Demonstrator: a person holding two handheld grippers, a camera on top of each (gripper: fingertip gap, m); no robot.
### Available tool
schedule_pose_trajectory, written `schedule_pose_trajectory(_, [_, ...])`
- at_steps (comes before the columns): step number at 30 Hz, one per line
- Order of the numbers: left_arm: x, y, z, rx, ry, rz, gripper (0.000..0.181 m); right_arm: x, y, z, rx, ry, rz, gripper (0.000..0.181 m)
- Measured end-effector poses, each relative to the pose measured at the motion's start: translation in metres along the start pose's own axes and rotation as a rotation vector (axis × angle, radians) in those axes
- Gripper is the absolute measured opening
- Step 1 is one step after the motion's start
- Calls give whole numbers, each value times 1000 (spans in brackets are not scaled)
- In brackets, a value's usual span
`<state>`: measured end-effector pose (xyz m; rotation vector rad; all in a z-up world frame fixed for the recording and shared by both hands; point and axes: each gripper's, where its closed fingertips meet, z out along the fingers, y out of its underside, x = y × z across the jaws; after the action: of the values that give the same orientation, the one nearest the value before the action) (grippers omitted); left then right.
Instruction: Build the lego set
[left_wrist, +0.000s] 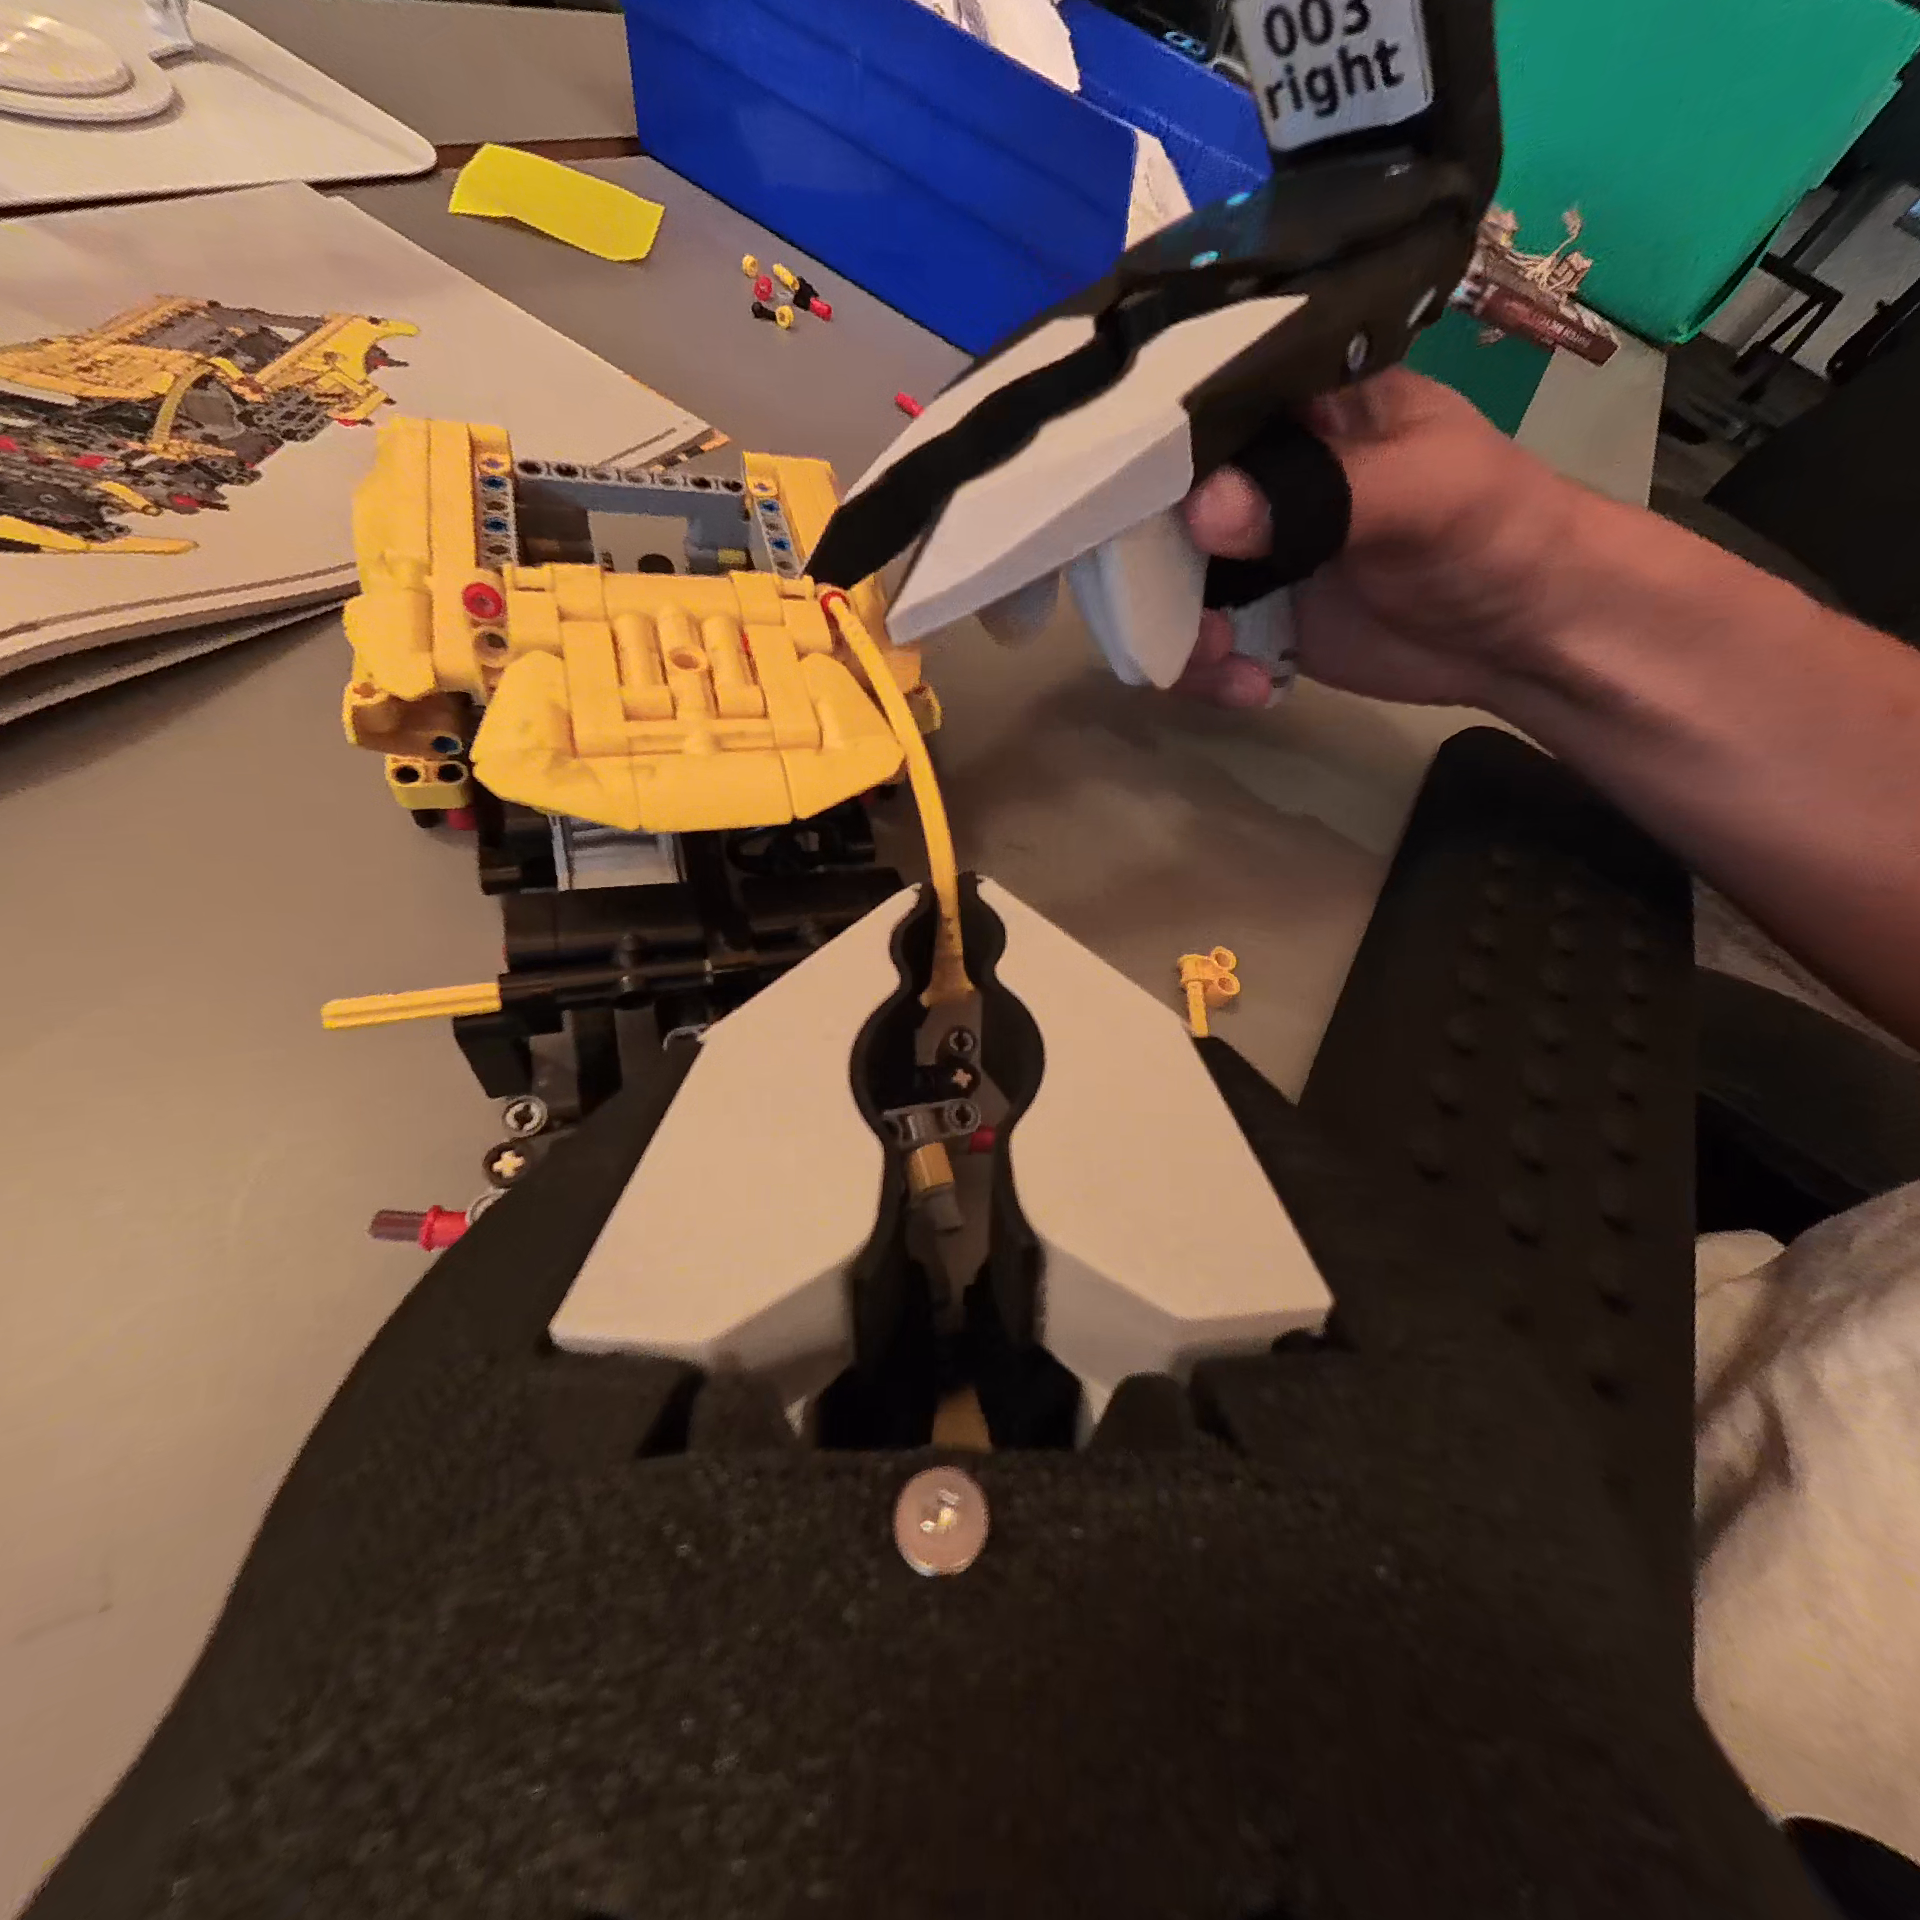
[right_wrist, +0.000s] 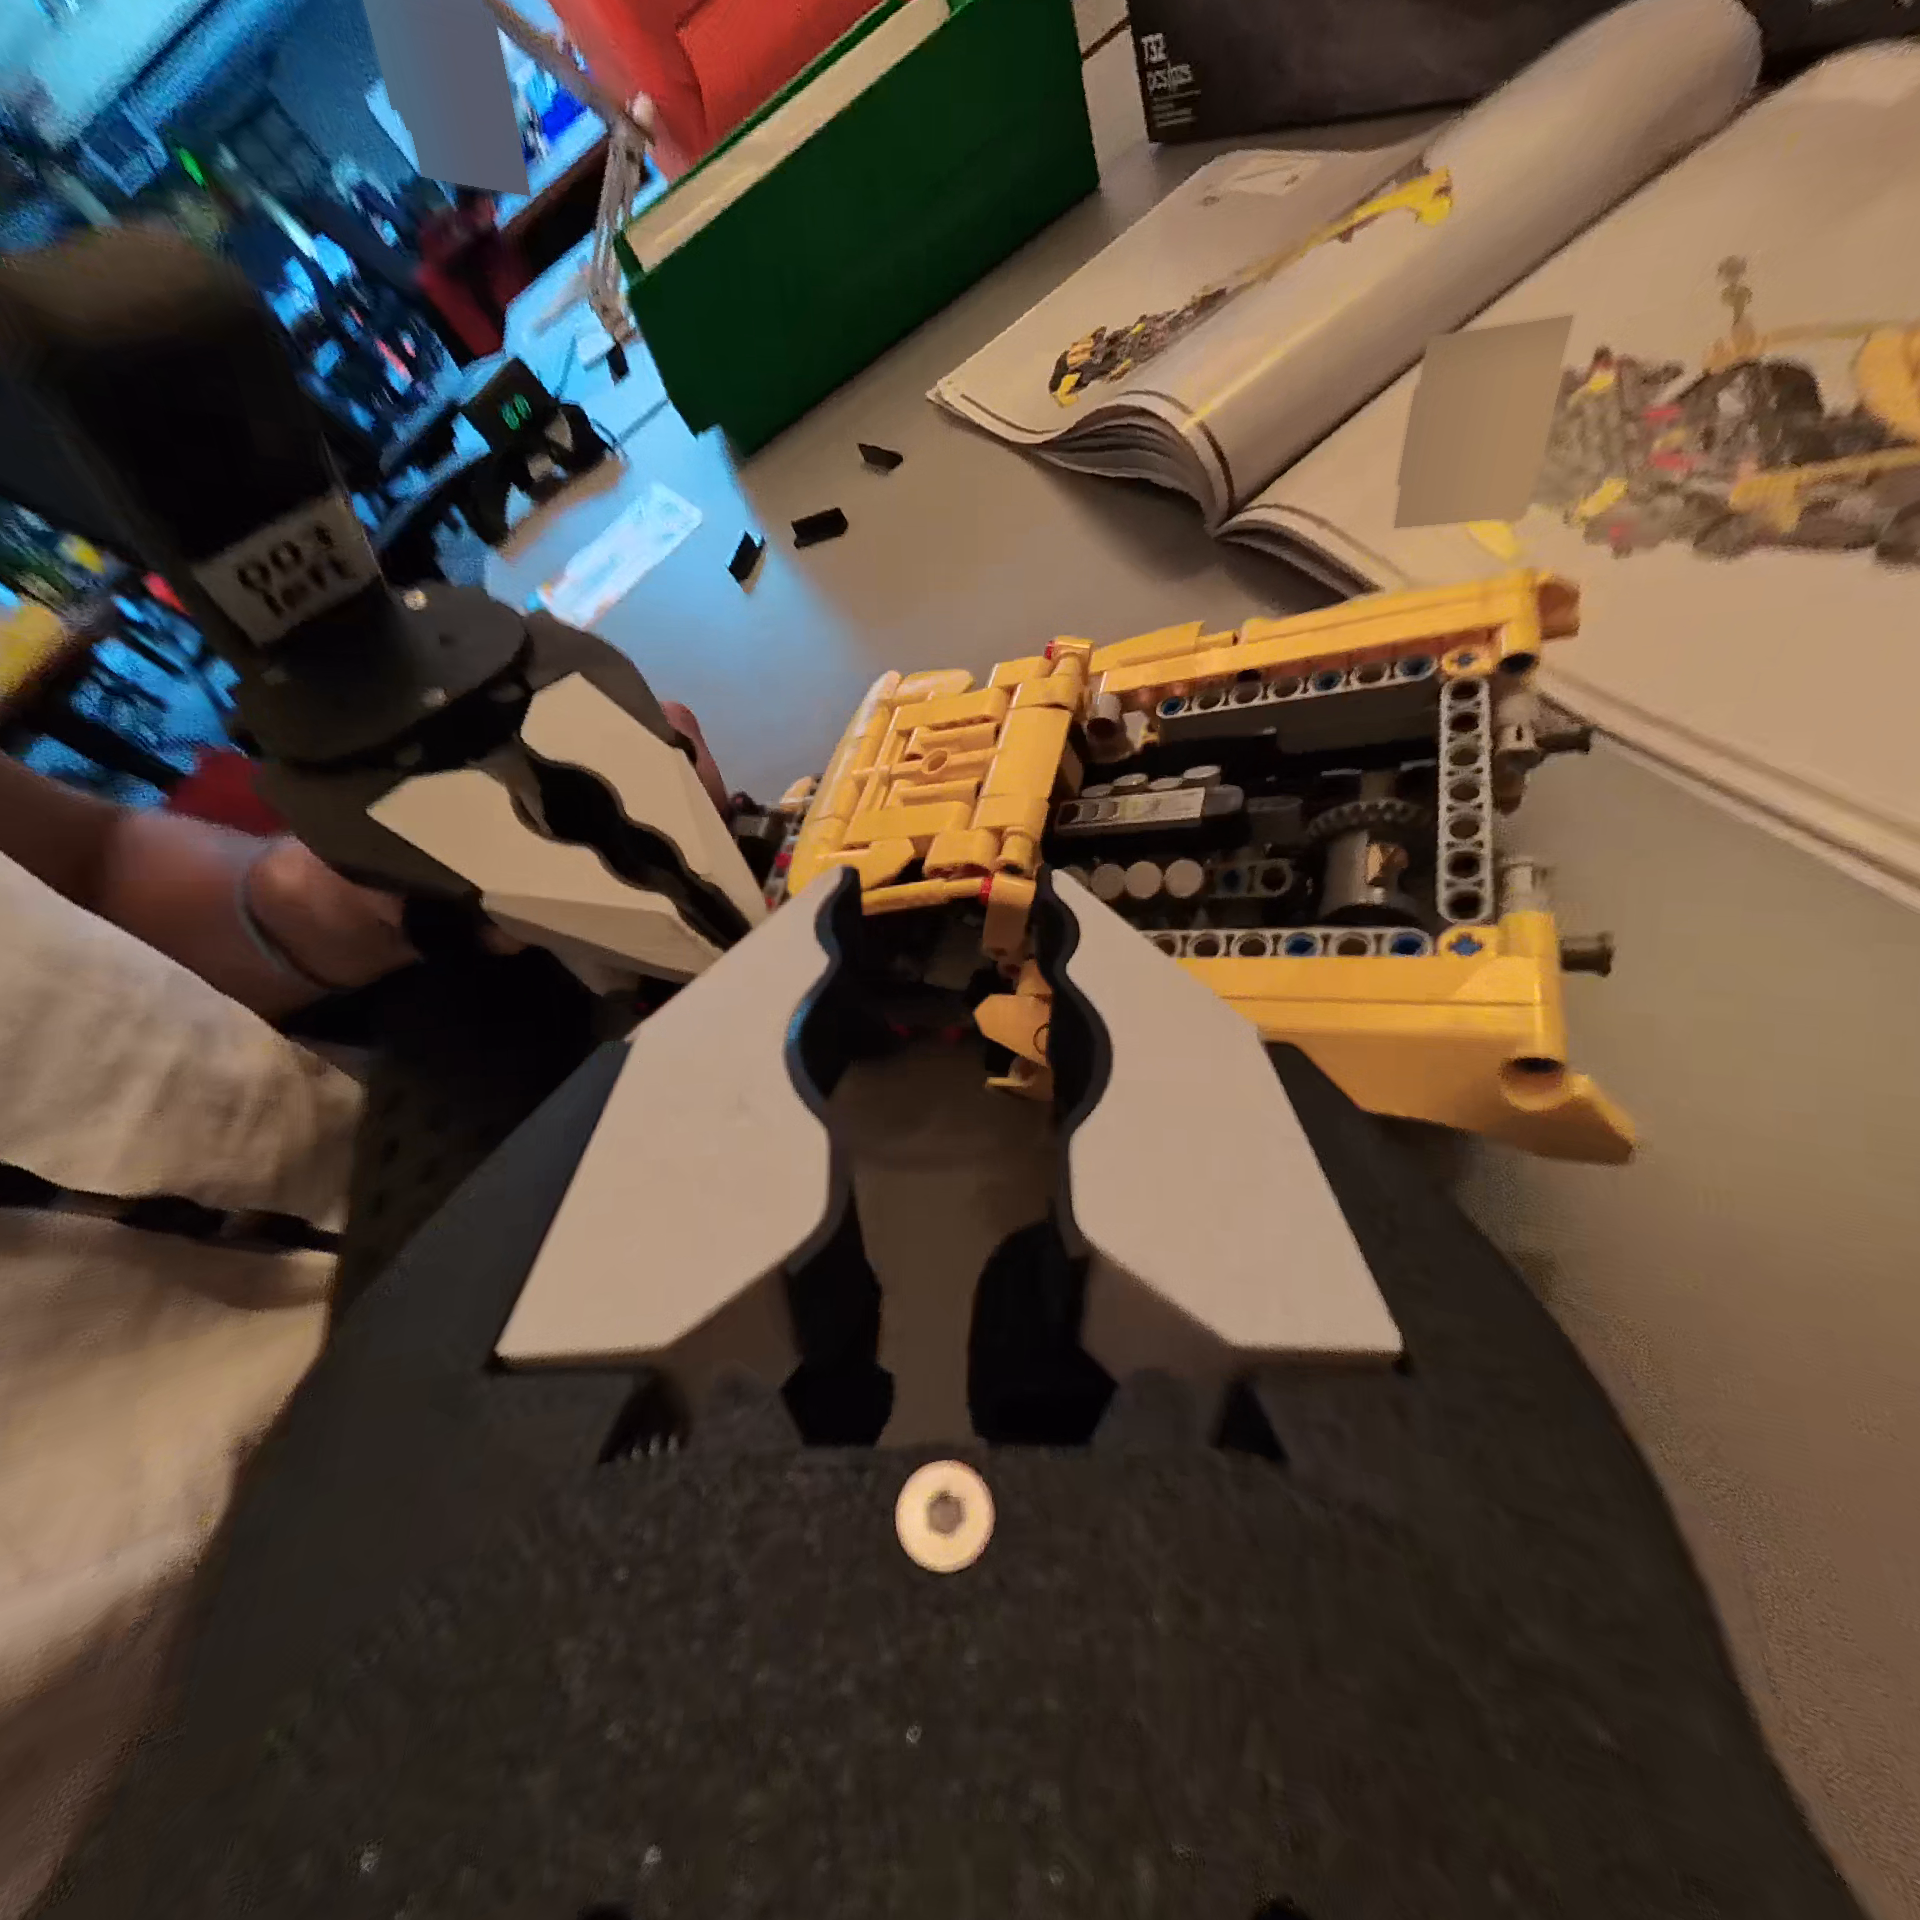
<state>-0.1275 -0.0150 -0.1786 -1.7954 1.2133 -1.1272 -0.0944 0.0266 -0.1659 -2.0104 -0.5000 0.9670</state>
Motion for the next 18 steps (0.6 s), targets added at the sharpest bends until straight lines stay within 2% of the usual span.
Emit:
schedule_pose_trajectory(2, [0, 0, 0, 1, 4, -2, 3, -1, 0, -1, 16, -14, 52, 32])
schedule_pose_trajectory(6, [1, -1, -1, 12, 43, -44, 3, -7, 2, -2, 42, -28, -85, 41])
schedule_pose_trajectory(9, [1, -1, -1, 8, 41, -38, 3, -5, 5, -2, 13, -12, -147, 40])
schedule_pose_trajectory(14, [1, -1, -1, 7, 39, -38, 3, 3, 4, -1, -6, 27, -120, 26])
schedule_pose_trajectory(18, [0, 0, 0, 6, 29, -28, 3, 4, 4, 0, -14, 59, -146, 25])
